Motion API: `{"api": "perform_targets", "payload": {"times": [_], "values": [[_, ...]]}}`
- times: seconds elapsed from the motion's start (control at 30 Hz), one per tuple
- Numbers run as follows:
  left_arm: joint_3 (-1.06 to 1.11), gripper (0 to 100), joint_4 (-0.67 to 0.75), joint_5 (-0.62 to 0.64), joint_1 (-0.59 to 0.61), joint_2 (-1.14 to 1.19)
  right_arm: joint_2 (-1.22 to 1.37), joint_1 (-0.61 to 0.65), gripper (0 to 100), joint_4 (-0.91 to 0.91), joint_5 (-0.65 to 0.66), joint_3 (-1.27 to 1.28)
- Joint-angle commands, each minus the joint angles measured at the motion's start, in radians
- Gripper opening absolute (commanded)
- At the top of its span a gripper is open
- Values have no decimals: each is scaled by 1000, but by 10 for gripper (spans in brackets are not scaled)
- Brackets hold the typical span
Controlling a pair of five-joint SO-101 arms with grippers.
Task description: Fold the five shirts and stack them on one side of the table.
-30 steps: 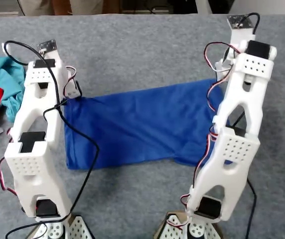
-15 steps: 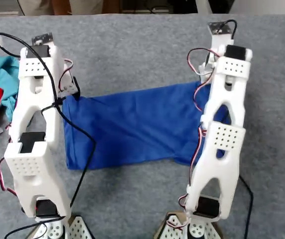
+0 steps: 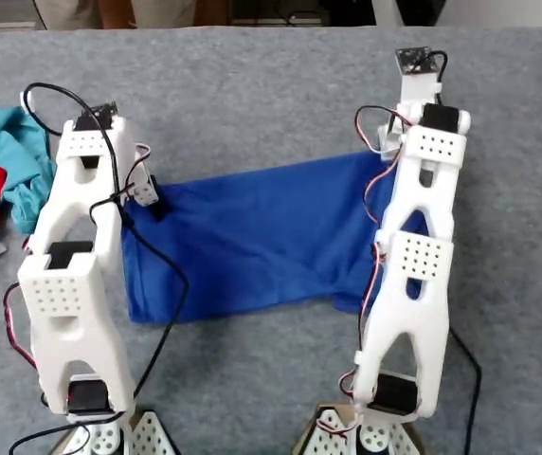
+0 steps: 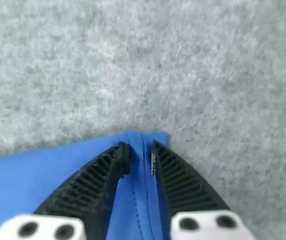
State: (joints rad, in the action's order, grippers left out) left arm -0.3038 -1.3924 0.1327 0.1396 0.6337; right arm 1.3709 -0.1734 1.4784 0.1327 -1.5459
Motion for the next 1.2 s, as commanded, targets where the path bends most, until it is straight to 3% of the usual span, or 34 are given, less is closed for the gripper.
{"api": "perform_targets", "payload": {"times": [0.0, 0.3, 0.63, 0.9, 1.17], "values": [[-106, 178, -8, -6, 41, 16, -1, -31, 91, -25, -3, -87], [-299, 178, -138, -84, 31, 71, 7, -68, 91, -60, -3, -96], [-517, 178, -330, -126, 26, 68, -173, -62, 91, 106, -9, -119], [-522, 178, -367, -126, 11, 73, -278, -64, 91, 295, -9, -119], [-483, 178, -367, -118, -29, 64, -282, -45, 91, 308, -9, -91]]}}
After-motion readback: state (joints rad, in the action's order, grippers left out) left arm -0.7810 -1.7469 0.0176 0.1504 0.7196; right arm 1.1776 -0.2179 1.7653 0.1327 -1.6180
